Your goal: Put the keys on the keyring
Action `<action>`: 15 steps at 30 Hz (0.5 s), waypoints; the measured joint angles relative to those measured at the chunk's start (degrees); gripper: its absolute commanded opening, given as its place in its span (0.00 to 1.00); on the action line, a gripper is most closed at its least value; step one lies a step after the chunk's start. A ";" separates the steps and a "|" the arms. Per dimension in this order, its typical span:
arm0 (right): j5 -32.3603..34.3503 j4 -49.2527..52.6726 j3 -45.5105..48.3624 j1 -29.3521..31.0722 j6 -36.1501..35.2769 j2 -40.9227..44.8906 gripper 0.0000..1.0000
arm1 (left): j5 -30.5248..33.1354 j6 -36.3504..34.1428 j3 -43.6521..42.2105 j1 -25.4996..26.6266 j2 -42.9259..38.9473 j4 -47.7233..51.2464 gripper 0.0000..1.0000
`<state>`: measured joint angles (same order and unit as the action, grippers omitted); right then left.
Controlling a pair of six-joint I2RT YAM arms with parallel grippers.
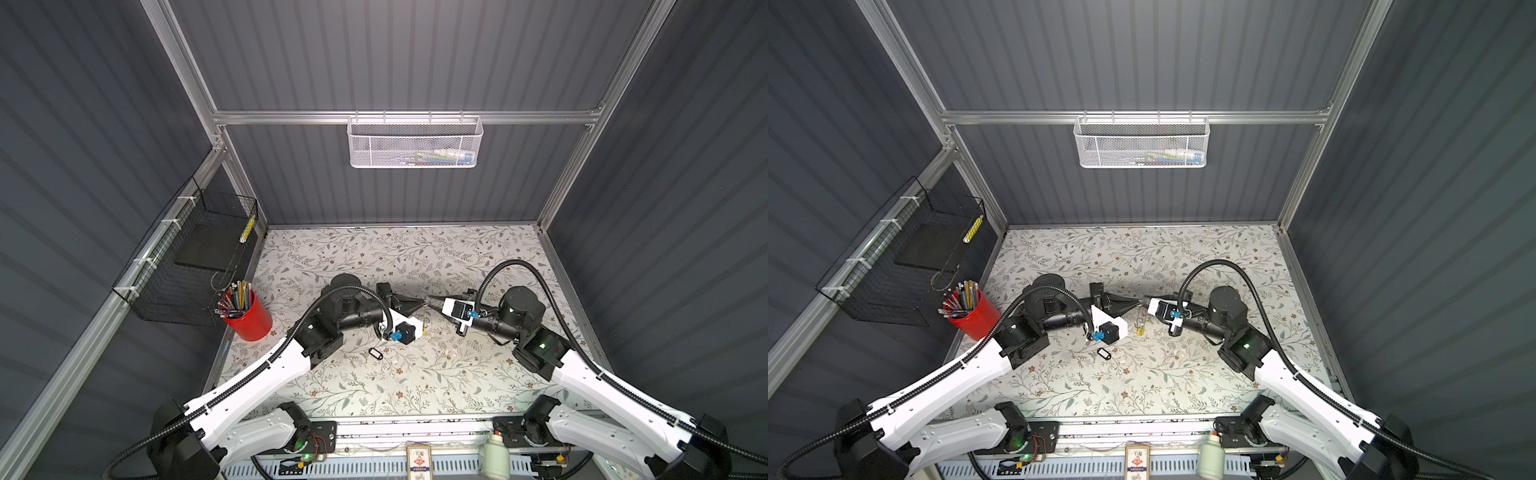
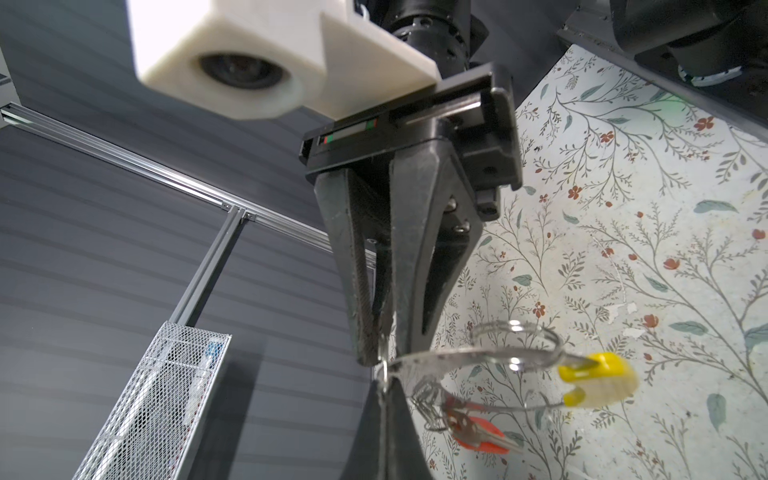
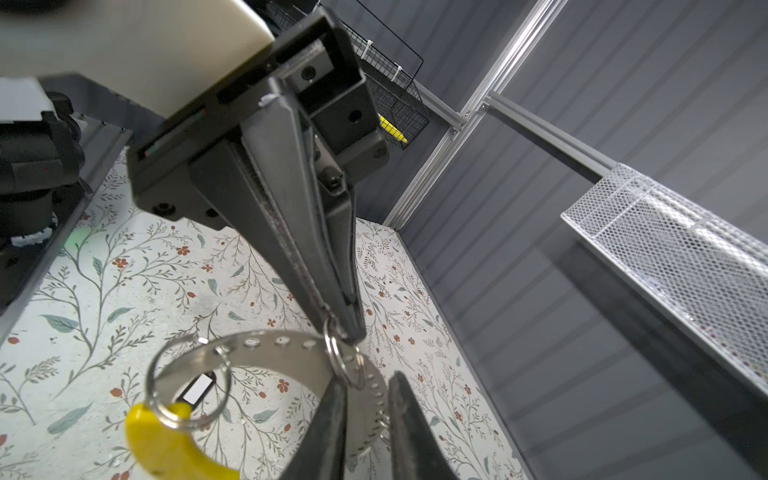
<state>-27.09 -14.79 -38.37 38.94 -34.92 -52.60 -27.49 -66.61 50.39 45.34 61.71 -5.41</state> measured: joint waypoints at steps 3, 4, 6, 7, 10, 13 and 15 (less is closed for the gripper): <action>-0.42 0.04 0.00 0.00 -0.20 0.04 0.13 | -0.50 0.66 0.00 0.00 0.00 0.00 0.00; -0.66 0.09 0.00 0.00 -0.26 0.09 0.11 | -0.63 0.83 0.00 0.00 0.00 0.02 0.00; -1.07 0.33 0.00 0.00 -0.39 0.20 0.09 | -0.85 1.25 0.00 0.00 0.00 0.02 0.00; -1.20 0.48 0.00 0.00 -0.50 0.28 0.08 | -0.94 1.33 0.00 0.00 0.00 0.07 0.00; -1.49 1.07 0.00 -0.04 -0.94 0.44 0.05 | -1.16 1.92 0.02 0.00 0.00 0.22 0.00; -1.70 1.27 0.00 -0.15 -1.18 0.46 0.04 | -1.29 2.56 0.04 0.00 0.02 0.44 0.00; -1.88 1.46 0.00 -0.17 -1.22 0.50 0.04 | -1.29 2.93 0.13 0.00 0.02 0.68 0.00</action>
<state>-28.97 -13.32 -38.37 38.76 -36.14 -52.10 -28.77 -63.68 50.52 45.34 61.73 -4.73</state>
